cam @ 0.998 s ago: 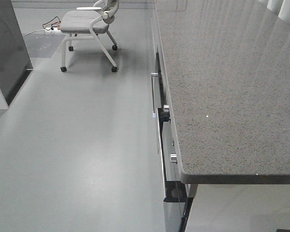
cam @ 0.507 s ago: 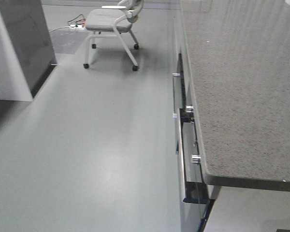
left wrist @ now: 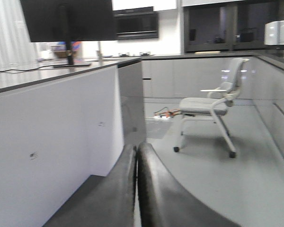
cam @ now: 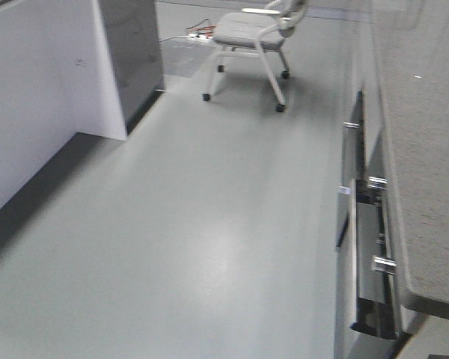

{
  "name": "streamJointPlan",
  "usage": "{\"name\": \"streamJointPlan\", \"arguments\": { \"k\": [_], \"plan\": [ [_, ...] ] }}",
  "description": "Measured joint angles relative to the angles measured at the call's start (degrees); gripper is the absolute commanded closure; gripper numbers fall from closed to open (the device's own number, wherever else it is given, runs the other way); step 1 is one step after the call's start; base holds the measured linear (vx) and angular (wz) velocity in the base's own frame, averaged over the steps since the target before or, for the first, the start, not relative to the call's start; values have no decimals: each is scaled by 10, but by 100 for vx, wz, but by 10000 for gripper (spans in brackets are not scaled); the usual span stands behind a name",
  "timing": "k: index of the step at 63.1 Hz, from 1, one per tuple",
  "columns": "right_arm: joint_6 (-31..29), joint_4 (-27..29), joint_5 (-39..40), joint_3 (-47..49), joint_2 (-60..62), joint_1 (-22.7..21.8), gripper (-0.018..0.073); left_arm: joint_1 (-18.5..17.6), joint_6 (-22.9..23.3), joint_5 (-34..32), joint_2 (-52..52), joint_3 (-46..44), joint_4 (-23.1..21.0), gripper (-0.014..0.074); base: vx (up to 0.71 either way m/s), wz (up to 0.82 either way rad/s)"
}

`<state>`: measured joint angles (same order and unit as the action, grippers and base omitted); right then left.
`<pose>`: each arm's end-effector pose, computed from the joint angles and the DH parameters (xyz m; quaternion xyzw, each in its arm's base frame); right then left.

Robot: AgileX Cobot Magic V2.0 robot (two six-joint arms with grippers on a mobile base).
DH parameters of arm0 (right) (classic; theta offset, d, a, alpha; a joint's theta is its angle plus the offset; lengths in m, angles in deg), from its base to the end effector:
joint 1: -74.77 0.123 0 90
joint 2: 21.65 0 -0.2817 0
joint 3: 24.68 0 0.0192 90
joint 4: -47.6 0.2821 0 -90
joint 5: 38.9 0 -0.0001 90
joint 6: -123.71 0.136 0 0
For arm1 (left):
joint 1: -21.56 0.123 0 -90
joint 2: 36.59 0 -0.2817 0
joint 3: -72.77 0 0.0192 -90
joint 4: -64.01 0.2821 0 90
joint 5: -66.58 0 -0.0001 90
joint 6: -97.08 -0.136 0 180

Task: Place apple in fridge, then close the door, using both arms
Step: 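Drive away from the counter holding the apple in the right gripper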

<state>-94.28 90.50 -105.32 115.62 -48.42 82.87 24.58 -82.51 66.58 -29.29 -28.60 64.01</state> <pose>0.0729 0.0961 0.3180 -0.3338 0.7852 0.2574 0.4537 0.1361 0.0072 0.2075 -0.0204 0.6812 0.0167 0.7316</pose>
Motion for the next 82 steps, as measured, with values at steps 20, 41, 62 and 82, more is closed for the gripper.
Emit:
{"name": "streamJointPlan", "arguments": {
  "k": [20,41,62,82],
  "plan": [
    [0,0,0,0,0,0,190,0,0,0,0,0,0,603,-1,44],
    [0,0,0,0,0,0,190,0,0,0,0,0,0,603,-1,41],
    [0,0,0,0,0,0,190,0,0,0,0,0,0,603,-1,37],
    [0,0,0,0,0,0,190,0,0,0,0,0,0,603,-1,43]
  ]
}}
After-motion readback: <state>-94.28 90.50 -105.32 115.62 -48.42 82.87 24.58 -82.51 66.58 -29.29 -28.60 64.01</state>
